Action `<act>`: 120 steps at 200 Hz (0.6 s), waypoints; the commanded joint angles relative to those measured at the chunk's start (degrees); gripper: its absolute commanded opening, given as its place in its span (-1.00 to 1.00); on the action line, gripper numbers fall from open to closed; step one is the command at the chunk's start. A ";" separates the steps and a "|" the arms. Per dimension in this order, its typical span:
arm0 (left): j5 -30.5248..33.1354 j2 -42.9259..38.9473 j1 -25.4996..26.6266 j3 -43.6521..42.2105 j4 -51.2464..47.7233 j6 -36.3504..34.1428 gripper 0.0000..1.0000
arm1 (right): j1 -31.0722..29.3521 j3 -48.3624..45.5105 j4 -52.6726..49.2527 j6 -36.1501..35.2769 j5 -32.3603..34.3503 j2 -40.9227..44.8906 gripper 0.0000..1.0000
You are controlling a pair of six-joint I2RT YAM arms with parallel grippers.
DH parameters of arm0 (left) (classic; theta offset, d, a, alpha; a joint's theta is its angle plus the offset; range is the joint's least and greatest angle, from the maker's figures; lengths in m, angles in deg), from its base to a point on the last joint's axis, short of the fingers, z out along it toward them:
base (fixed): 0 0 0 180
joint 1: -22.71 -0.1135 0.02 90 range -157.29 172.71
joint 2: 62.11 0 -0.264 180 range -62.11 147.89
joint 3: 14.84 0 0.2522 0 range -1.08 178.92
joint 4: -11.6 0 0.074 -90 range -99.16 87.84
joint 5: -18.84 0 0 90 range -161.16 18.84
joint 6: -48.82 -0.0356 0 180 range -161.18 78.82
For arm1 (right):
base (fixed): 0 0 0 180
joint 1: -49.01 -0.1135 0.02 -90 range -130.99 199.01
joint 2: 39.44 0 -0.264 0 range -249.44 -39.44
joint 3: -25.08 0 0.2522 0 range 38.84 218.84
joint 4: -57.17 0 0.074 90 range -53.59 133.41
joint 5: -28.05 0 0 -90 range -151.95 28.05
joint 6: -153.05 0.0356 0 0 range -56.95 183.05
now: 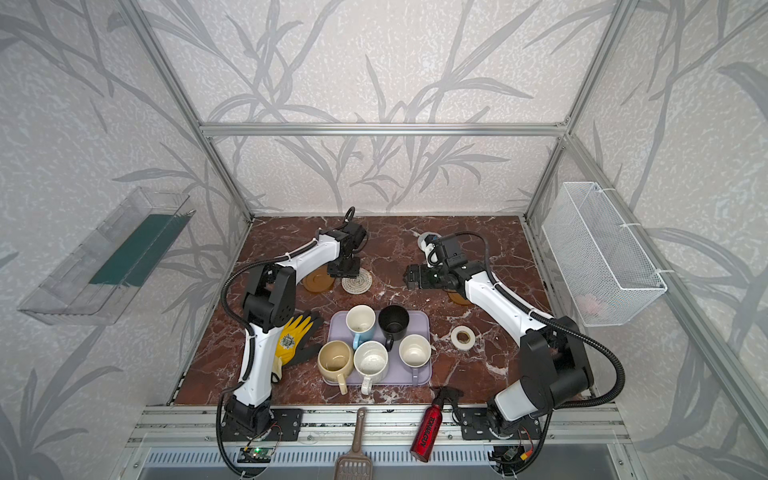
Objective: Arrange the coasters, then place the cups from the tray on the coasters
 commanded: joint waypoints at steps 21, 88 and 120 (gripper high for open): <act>1.41 -7.96 0.19 0.70 -1.98 1.04 -0.05 | -0.14 -0.98 -0.69 0.52 3.75 3.92 0.98; 1.52 -21.17 0.31 -5.14 -0.44 -0.84 0.59 | -0.07 -2.37 -0.79 3.55 3.18 5.34 0.98; -2.68 -31.06 0.28 -13.15 3.86 -2.31 0.99 | -0.07 -3.94 1.71 3.88 4.80 7.22 0.98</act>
